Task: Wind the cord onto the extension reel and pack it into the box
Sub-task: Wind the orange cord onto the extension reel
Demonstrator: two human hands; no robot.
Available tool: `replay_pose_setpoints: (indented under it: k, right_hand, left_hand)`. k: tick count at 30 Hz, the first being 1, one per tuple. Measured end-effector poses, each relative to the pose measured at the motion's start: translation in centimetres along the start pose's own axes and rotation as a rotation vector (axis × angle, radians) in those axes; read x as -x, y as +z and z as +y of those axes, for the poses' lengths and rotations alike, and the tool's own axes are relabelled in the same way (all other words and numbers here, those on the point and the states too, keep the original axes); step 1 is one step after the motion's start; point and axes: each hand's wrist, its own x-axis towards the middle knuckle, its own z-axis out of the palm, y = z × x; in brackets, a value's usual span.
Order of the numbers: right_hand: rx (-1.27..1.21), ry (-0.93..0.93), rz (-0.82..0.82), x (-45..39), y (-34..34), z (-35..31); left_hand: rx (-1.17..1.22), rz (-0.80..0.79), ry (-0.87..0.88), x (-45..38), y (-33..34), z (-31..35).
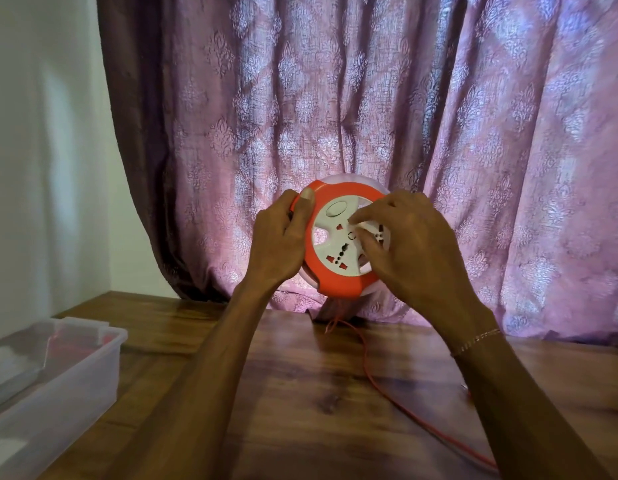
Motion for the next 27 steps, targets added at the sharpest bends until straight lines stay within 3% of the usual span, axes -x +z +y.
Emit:
replay_pose_setpoints:
  k: [3,5,13,19,23,27]
  right_hand:
    - [0.063,-0.085,-0.302,-0.1,-0.1,0.0]
    - [0.207,-0.111,-0.372,0.2,0.5,-0.4]
    - [0.215,-0.113,-0.119,0.9,1.3,-1.1]
    - [0.101,0.035,0.136,0.8,1.9,-1.0]
    - [0.097,0.056,0.2,1.3,2.9,-1.5]
    - [0.011,0.217,0.327,0.8,3.1,-1.6]
  left_hand:
    - [0.001,0.001,0.001,-0.1,0.0,0.0]
    - [0.019,-0.01,0.003,-0.1,-0.1,0.1]
    - [0.017,-0.009,0.021,0.2,0.0,0.3]
    - [-0.005,0.037,0.005,0.3,0.2,0.7]
    - [0.009,0.036,-0.015,0.3,0.0,0.8]
    - [0.037,0.028,-0.008,0.7,0.7,1.3]
